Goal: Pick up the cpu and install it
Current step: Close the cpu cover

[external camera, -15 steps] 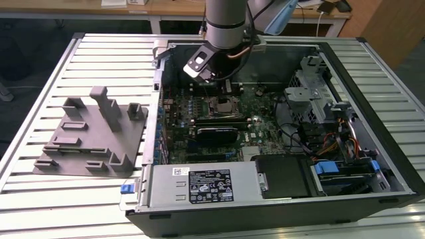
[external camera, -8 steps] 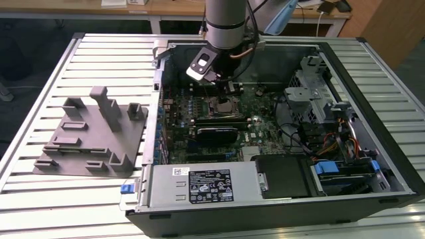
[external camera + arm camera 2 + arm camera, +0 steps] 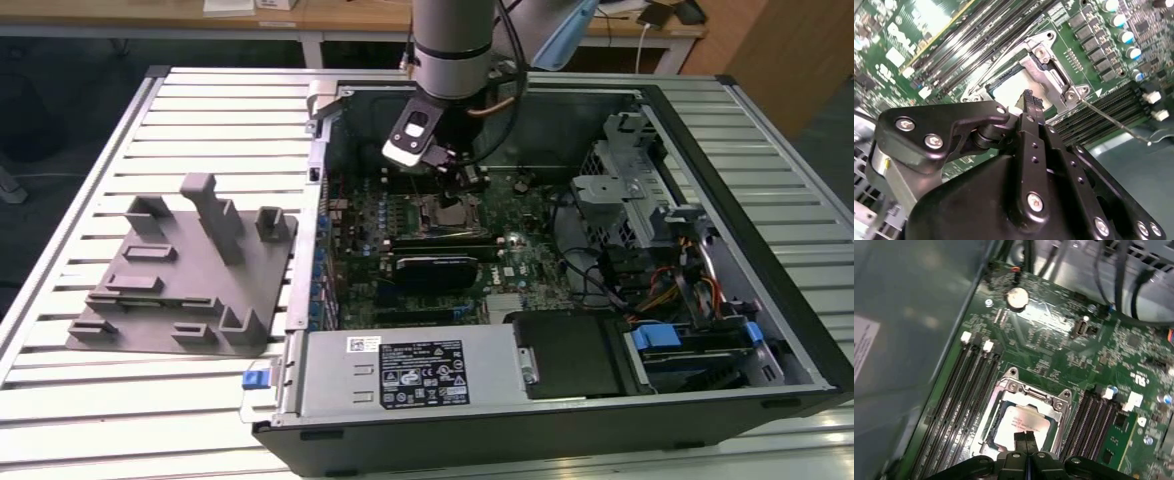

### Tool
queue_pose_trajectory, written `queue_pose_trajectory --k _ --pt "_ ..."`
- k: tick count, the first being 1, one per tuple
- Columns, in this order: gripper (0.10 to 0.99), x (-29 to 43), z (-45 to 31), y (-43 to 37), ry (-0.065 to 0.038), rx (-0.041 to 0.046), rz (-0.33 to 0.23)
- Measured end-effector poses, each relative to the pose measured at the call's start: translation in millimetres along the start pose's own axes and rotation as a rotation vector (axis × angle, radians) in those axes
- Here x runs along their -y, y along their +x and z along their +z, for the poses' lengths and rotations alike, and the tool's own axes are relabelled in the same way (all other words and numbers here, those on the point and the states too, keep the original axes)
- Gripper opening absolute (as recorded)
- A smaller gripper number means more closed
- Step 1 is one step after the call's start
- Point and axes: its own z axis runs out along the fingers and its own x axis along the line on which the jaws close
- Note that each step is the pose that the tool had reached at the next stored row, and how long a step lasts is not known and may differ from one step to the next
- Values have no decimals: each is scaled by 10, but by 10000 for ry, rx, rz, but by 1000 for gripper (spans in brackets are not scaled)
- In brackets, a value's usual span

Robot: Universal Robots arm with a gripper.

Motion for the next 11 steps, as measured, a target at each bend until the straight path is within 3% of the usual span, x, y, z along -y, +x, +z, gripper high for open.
queue_pose_trajectory --k 11 --pt "106 3 2 1 -91 -69 -1942"
